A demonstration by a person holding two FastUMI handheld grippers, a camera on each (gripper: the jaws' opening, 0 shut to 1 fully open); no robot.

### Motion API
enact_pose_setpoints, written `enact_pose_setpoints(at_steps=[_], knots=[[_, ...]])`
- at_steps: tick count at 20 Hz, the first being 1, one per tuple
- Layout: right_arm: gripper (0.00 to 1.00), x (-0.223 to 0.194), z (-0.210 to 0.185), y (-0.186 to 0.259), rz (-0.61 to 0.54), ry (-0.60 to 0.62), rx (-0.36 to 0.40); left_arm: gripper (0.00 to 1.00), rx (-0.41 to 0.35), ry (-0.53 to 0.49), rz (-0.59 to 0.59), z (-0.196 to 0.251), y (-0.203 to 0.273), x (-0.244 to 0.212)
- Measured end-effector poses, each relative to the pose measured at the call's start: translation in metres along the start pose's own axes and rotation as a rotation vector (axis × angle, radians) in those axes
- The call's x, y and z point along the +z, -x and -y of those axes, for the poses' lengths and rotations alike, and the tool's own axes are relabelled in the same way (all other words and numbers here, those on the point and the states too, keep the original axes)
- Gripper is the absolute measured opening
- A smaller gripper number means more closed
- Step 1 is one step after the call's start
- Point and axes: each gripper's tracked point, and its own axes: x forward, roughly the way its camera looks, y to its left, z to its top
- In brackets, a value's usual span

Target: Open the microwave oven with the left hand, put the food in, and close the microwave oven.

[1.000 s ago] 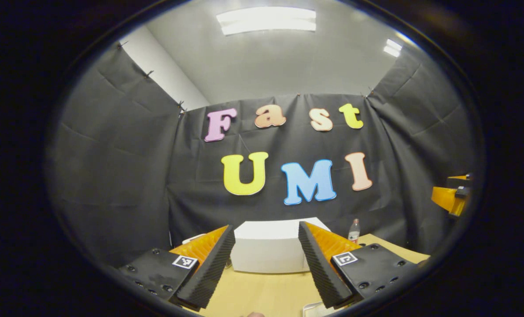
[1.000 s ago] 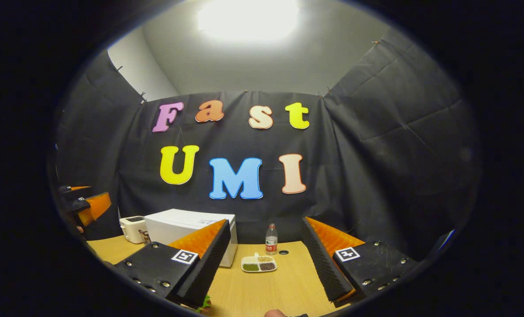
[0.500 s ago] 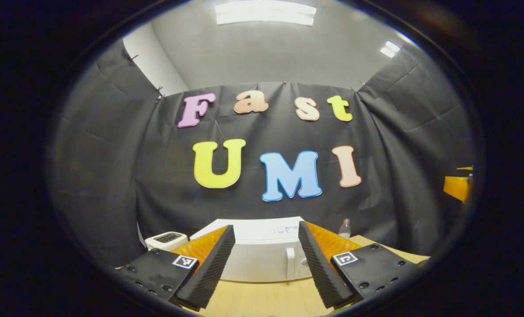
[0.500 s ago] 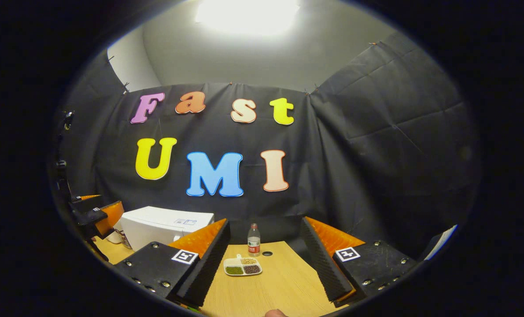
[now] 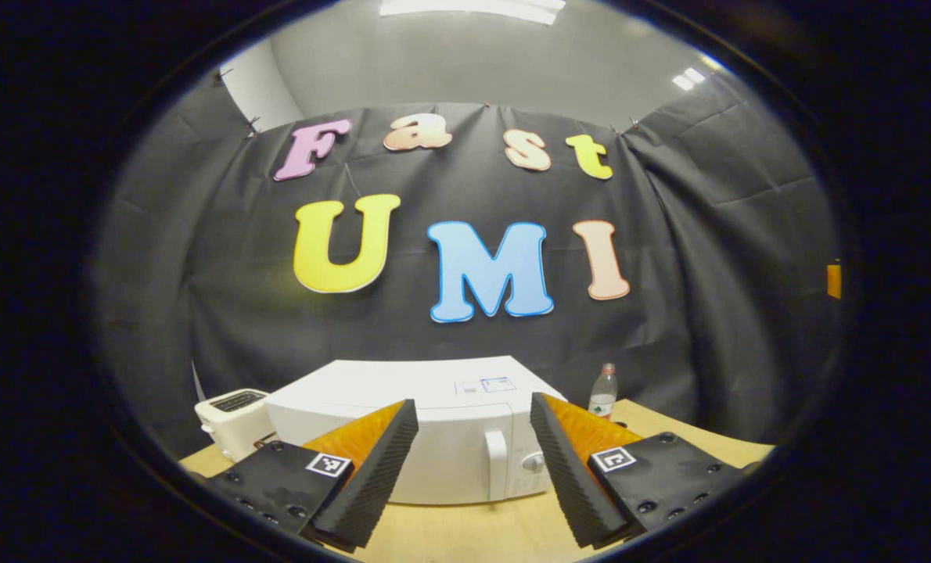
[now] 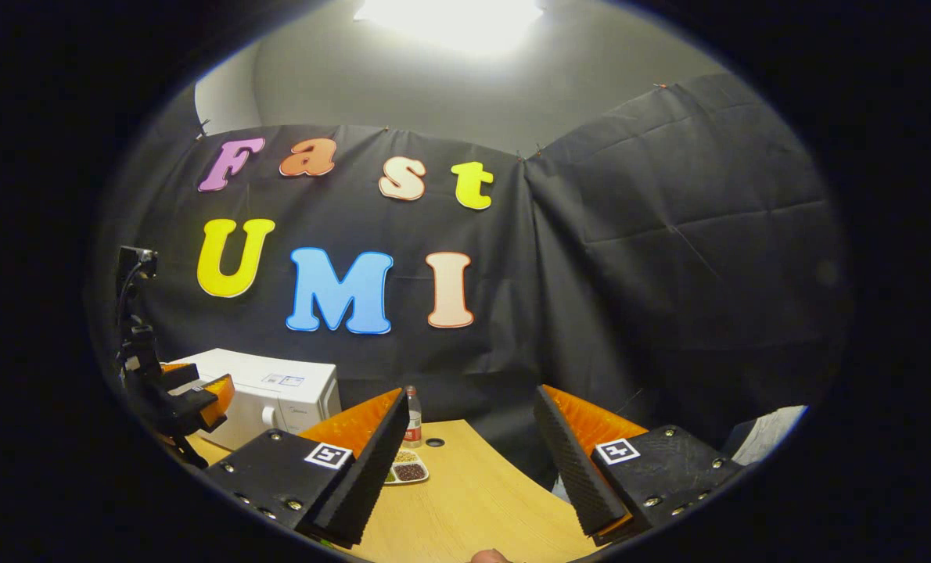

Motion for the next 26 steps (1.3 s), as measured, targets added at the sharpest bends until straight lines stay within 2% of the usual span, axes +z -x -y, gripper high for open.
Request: enact_pose_setpoints(at_steps=[1, 4, 5, 7, 8, 12, 14, 17, 18, 19, 22, 23, 24, 26], knots=[[0.98, -0.001, 0.002, 0.0, -0.004, 0.008, -0.017, 0.93, -0.02, 0.001, -0.017, 0.004, -0.008, -0.009], [0.97, -0.006, 0.008, -0.001, -0.025, 0.027, -0.061, 0.96, -0.047, -0.005, -0.064, 0.009, -0.029, -0.037], [0.97, -0.007, 0.008, -0.001, -0.03, 0.032, -0.073, 0.92, -0.054, -0.001, -0.082, 0.012, -0.036, -0.048], [0.97, -0.01, 0.008, 0.0, -0.043, 0.044, -0.091, 1.0, -0.057, 0.01, -0.115, 0.012, -0.046, -0.067], [0.97, -0.01, 0.007, 0.0, -0.047, 0.052, -0.098, 0.95, -0.06, 0.014, -0.124, 0.013, -0.053, -0.073], [0.97, -0.008, 0.003, 0.001, -0.044, 0.081, -0.117, 0.97, -0.061, 0.003, -0.163, 0.014, -0.076, -0.1], [0.98, -0.007, 0.003, 0.003, -0.042, 0.093, -0.128, 0.84, -0.067, 0.005, -0.178, 0.016, -0.083, -0.109], [0.97, -0.006, 0.007, 0.006, -0.047, 0.103, -0.151, 0.87, -0.091, 0.009, -0.209, 0.024, -0.092, -0.125], [0.97, -0.007, 0.009, 0.007, -0.05, 0.102, -0.159, 0.82, -0.104, 0.012, -0.219, 0.029, -0.095, -0.13], [0.98, -0.006, 0.01, 0.009, -0.051, 0.099, -0.168, 0.87, -0.115, 0.012, -0.222, 0.032, -0.097, -0.134], [0.97, -0.007, 0.015, 0.011, -0.054, 0.089, -0.19, 0.48, -0.115, -0.006, -0.231, 0.035, -0.103, -0.14], [0.97, -0.007, 0.016, 0.012, -0.056, 0.088, -0.194, 0.52, -0.105, -0.01, -0.234, 0.033, -0.103, -0.141], [0.97, -0.007, 0.017, 0.013, -0.056, 0.091, -0.2, 0.51, -0.091, -0.015, -0.236, 0.031, -0.106, -0.144], [0.97, -0.005, 0.017, 0.015, -0.053, 0.095, -0.206, 0.4, -0.087, -0.015, -0.239, 0.03, -0.107, -0.144]])
